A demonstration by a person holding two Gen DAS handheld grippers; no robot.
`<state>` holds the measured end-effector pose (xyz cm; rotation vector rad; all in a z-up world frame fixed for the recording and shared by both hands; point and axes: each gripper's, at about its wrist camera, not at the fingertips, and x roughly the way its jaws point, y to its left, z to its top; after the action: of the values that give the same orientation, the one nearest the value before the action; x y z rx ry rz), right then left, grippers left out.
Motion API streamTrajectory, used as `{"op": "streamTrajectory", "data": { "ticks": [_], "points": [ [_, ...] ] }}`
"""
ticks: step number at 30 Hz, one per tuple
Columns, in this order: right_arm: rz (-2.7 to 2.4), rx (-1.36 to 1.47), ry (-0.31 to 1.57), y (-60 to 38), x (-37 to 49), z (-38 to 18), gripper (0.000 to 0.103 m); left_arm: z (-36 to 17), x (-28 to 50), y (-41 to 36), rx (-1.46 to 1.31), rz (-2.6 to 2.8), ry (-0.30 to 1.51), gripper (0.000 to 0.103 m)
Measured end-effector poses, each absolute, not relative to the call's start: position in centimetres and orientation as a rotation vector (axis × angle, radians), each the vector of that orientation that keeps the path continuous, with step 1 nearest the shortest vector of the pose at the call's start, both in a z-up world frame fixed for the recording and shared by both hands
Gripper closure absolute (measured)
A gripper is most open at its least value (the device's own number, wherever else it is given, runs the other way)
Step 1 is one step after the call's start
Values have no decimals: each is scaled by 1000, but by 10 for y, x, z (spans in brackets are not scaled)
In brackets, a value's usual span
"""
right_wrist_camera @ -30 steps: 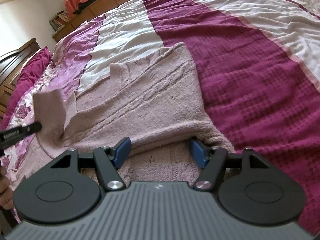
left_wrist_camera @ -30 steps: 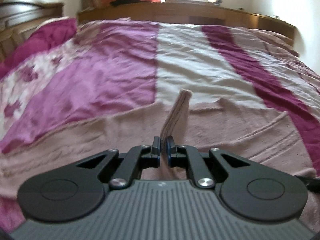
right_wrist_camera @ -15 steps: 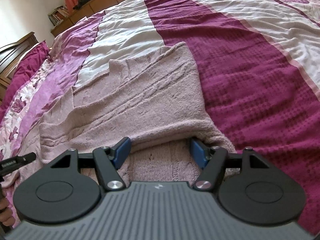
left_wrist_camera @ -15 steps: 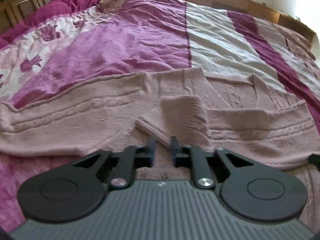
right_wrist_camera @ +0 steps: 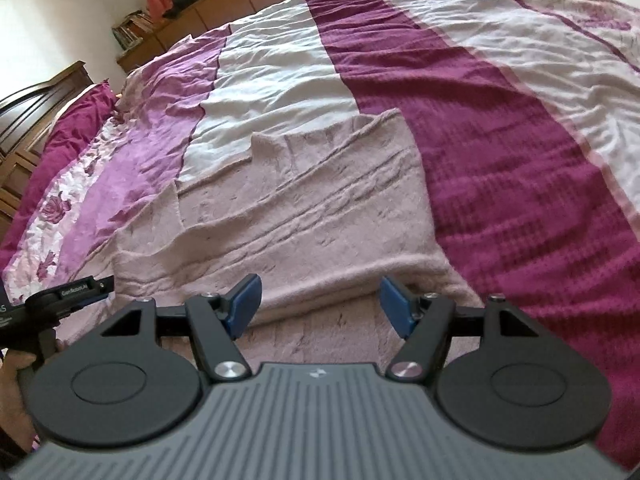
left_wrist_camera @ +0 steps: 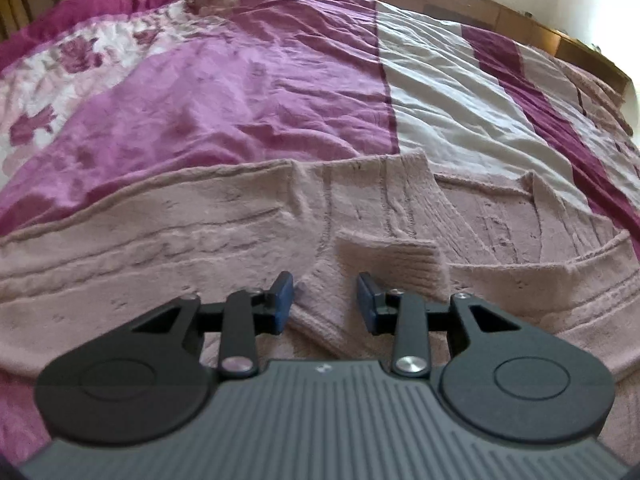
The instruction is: Fold small clothes
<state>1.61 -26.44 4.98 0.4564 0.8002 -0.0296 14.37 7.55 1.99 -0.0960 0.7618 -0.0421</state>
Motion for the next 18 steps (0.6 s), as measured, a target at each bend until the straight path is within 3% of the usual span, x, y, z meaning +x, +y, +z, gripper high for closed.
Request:
{"op": "streamTrajectory", "data": {
  "ticks": [5, 6, 7, 18],
  "points": [
    [-48, 444, 805, -267, 29, 39, 31, 16, 141, 65, -55, -113, 759, 73],
    [-50, 441, 808, -266, 31, 36, 31, 16, 139, 62, -42, -127, 755, 93],
    [-51, 434, 810, -265, 33, 34, 31, 16, 138, 60, -28, -132, 759, 99],
    [-55, 390, 810, -259, 36, 24, 31, 38, 115, 88, -38, 10, 702, 102]
  ]
}}
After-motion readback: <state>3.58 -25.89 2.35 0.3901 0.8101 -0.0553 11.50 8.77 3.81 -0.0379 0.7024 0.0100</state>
